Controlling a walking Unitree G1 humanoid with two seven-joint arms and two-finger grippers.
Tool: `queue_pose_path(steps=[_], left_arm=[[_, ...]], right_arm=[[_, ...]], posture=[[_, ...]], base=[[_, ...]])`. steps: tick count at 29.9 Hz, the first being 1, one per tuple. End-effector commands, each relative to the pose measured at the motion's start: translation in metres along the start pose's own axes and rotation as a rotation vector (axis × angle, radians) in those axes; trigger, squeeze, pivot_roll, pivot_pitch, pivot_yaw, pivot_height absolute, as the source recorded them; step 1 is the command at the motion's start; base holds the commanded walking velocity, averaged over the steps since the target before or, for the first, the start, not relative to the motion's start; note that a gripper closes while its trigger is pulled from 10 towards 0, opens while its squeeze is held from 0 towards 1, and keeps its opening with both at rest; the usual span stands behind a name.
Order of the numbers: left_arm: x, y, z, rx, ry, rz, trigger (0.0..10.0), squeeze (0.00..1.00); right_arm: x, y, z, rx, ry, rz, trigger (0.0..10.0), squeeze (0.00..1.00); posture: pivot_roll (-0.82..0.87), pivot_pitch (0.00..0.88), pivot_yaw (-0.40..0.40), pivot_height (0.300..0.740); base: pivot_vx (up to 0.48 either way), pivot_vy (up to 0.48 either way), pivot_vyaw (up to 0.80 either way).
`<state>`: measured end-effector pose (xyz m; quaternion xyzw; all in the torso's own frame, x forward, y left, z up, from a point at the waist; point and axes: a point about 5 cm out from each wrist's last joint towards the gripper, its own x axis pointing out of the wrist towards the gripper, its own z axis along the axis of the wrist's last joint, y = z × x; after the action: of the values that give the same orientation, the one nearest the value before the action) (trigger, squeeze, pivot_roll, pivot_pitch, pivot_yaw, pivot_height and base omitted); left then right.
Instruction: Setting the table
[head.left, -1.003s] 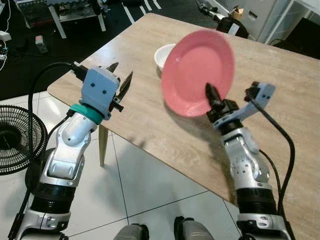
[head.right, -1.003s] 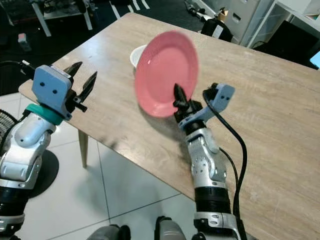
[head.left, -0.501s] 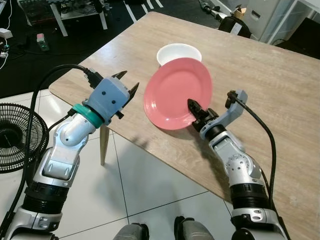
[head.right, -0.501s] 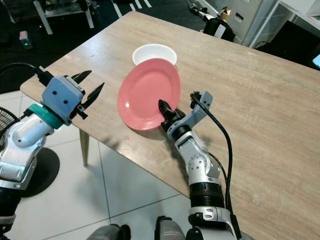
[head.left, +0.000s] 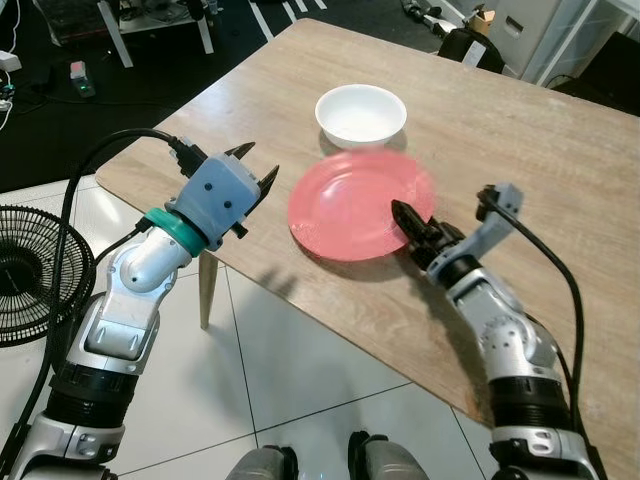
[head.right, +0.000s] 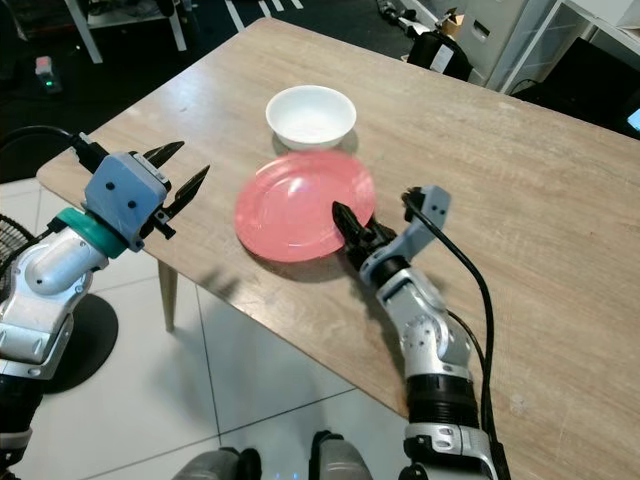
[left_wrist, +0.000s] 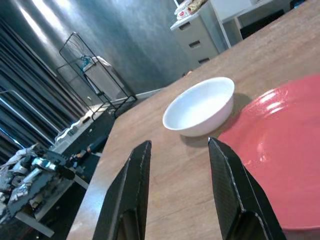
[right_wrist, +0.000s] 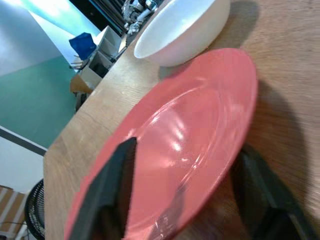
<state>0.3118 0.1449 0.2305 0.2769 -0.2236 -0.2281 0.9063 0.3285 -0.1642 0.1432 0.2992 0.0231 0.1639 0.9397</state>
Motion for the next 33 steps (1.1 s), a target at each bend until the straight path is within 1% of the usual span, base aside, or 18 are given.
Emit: queue_pose_path(steps=[1,9,10,12,13,15,16,18,20,22,23,24,25,27,28,29,30,33], left_arm=[[-0.001,-0.004,-0.005,-0.002,0.018,-0.013,10.0,0.0],[-0.001,-0.004,-0.005,-0.003,0.019,-0.012,10.0,0.0],[-0.001,-0.004,-0.005,-0.002,0.02,-0.01,10.0,0.0],[-0.001,-0.004,-0.005,0.001,0.022,-0.006,10.0,0.0],[-0.001,-0.004,-0.005,0.001,0.022,-0.006,10.0,0.0],[-0.002,-0.004,-0.006,-0.007,0.028,0.001,10.0,0.0],[-0.002,-0.004,-0.006,-0.007,0.028,0.001,10.0,0.0],[-0.004,-0.006,-0.011,-0.051,0.049,0.013,10.0,0.0],[-0.005,-0.007,-0.012,-0.069,0.056,0.018,10.0,0.0],[-0.007,-0.007,-0.016,-0.121,0.07,0.038,10.0,0.0],[-0.007,-0.007,-0.016,-0.121,0.07,0.038,10.0,0.0],[-0.009,-0.008,-0.019,-0.197,0.092,0.038,10.0,0.0],[-0.009,-0.008,-0.019,-0.197,0.092,0.038,10.0,0.0],[-0.01,-0.009,-0.02,-0.228,0.101,0.032,10.0,0.0],[-0.013,-0.01,-0.022,-0.271,0.114,0.017,10.0,0.0],[-0.013,-0.01,-0.022,-0.271,0.114,0.017,10.0,0.0],[-0.021,-0.012,-0.021,-0.372,0.131,-0.038,10.0,0.0],[-0.027,-0.014,-0.02,-0.437,0.138,-0.079,10.0,0.0]], right_arm=[[-0.004,-0.001,-0.003,-0.013,0.014,0.009,10.0,1.0],[-0.005,0.0,0.004,-0.072,-0.02,0.021,10.0,1.0],[-0.004,0.001,0.009,-0.108,-0.048,0.027,10.0,0.0],[-0.002,0.004,0.018,-0.167,-0.098,0.035,10.0,0.0],[-0.002,0.004,0.018,-0.167,-0.098,0.035,10.0,0.0],[-0.002,0.006,0.028,-0.245,-0.156,0.021,10.0,0.0],[-0.002,0.006,0.028,-0.245,-0.156,0.021,10.0,0.0],[-0.004,0.011,0.039,-0.313,-0.219,0.019,10.0,0.0],[-0.005,0.013,0.041,-0.326,-0.231,0.023,10.0,0.0],[-0.007,0.015,0.046,-0.451,-0.242,0.026,10.0,0.0],[-0.007,0.015,0.046,-0.451,-0.242,0.026,10.0,0.0],[-0.011,0.019,0.055,-0.541,-0.27,0.053,10.0,0.0],[-0.011,0.019,0.055,-0.541,-0.27,0.053,10.0,0.0],[-0.013,0.021,0.059,-0.558,-0.285,0.067,10.0,0.0],[-0.014,0.027,0.064,-0.566,-0.304,0.099,10.0,0.0],[-0.014,0.027,0.064,-0.566,-0.304,0.099,10.0,0.0],[-0.016,0.042,0.072,-0.558,-0.343,0.173,10.0,0.0],[-0.017,0.052,0.074,-0.551,-0.36,0.218,10.0,0.0]], posture=[[0.0,0.115,0.066,0.74],[0.0,0.117,0.068,0.74],[0.0,0.117,0.067,0.74],[0.0,0.116,0.068,0.74],[0.0,0.116,0.068,0.74],[0.0,0.116,0.068,0.74],[0.0,0.116,0.068,0.74],[0.0,0.117,0.07,0.74],[0.0,0.117,0.07,0.74],[0.0,0.116,0.071,0.74],[0.0,0.116,0.071,0.74],[0.0,0.117,0.075,0.74],[0.0,0.117,0.075,0.74],[0.0,0.117,0.075,0.74],[-0.01,0.115,0.077,0.74],[-0.01,0.115,0.077,0.74],[0.0,0.115,0.082,0.74],[0.0,0.115,0.083,0.74]], base=[[0.0,0.0,0.0],[0.0,0.0,0.0],[0.0,0.0,0.0],[0.0,0.0,0.0],[0.0,0.0,0.0],[0.0,0.0,0.0],[0.0,0.0,0.0],[0.0,0.0,0.0],[0.0,0.0,0.0],[0.0,0.0,0.0],[0.0,0.0,0.0],[0.0,0.0,0.0],[0.0,0.0,0.0],[0.0,0.0,0.0],[0.0,0.0,0.0],[0.0,0.0,0.0],[0.0,0.0,0.0],[0.0,0.0,0.0]])
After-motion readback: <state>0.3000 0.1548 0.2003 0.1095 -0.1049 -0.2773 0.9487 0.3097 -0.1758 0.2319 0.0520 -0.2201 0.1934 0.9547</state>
